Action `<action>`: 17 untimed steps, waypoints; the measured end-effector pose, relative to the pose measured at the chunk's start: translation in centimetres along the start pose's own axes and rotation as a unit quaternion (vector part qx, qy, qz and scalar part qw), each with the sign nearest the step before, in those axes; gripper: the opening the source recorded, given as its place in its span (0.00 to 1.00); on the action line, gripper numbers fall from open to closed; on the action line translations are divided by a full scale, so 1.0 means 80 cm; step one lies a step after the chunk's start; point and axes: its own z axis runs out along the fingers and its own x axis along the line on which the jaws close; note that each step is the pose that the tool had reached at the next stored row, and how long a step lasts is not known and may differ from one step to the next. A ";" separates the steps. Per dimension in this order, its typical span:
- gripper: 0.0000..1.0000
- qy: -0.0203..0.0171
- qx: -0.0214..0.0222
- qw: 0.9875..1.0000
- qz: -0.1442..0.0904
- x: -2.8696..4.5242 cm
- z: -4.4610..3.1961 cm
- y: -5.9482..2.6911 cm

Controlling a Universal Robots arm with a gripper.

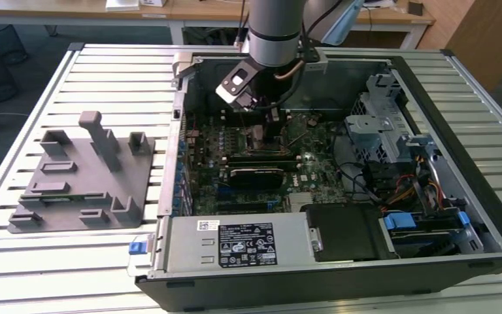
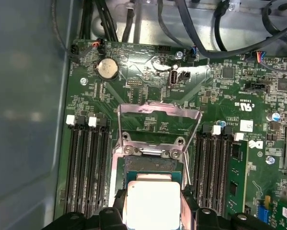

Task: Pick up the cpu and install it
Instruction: 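Place the cpu into insertion slot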

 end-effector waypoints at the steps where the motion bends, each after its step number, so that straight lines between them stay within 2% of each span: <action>1: 0.53 0.000 0.000 1.000 0.002 0.0002 0.0014 0.000; 5: 0.53 -0.001 0.000 1.000 0.012 0.0007 0.0071 0.001; 17: 0.53 0.000 0.000 1.000 0.013 0.0042 0.0249 0.001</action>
